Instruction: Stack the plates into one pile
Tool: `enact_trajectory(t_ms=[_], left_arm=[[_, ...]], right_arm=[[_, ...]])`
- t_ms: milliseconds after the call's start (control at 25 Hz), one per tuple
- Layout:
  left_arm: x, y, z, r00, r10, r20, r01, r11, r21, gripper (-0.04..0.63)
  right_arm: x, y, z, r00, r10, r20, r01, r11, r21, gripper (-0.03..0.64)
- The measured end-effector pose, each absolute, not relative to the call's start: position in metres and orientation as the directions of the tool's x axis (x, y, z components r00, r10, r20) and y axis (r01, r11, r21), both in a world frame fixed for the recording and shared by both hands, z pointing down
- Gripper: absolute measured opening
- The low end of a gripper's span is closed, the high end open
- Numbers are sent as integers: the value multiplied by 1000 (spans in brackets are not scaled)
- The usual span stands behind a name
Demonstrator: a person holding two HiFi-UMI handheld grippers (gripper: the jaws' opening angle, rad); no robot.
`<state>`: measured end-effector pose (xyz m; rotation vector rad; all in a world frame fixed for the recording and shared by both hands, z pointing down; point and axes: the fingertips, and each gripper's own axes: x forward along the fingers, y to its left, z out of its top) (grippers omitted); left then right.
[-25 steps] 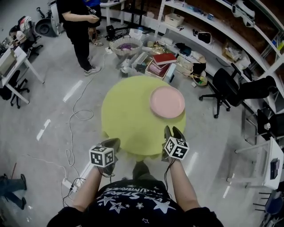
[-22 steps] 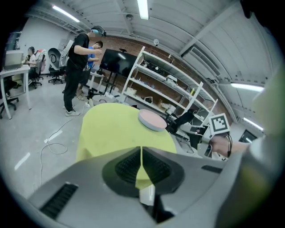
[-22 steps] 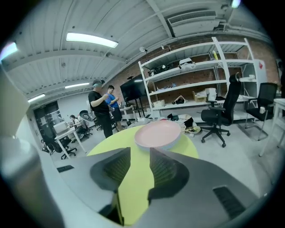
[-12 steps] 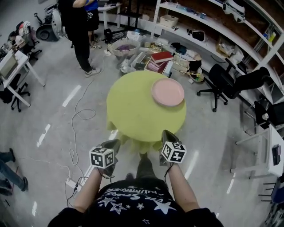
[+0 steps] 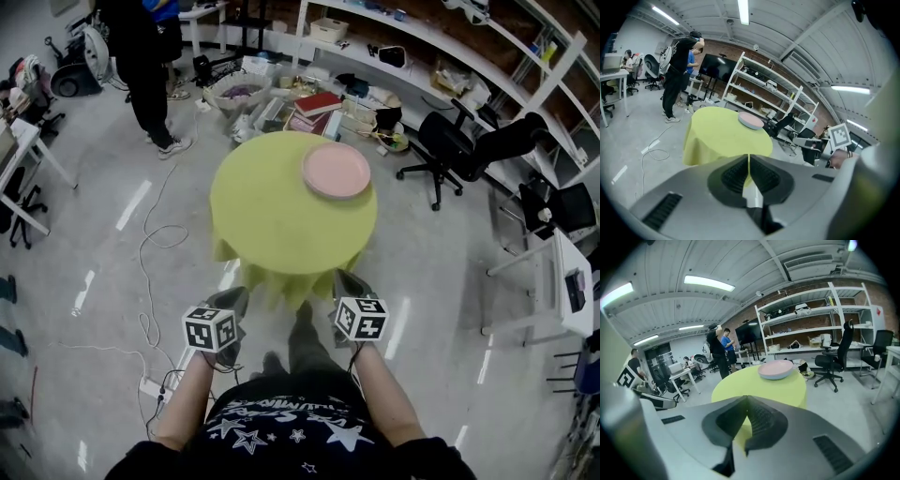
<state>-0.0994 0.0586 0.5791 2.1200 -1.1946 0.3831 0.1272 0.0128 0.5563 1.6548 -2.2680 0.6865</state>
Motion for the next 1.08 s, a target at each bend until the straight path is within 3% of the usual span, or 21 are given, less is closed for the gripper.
enact_trajectory(t_ms=[1080], left_arm=[[-4, 126, 559, 506, -682, 528, -858, -337, 387, 23]], right_arm=[[186, 78, 547, -454, -766, 455, -891, 396, -222, 14]])
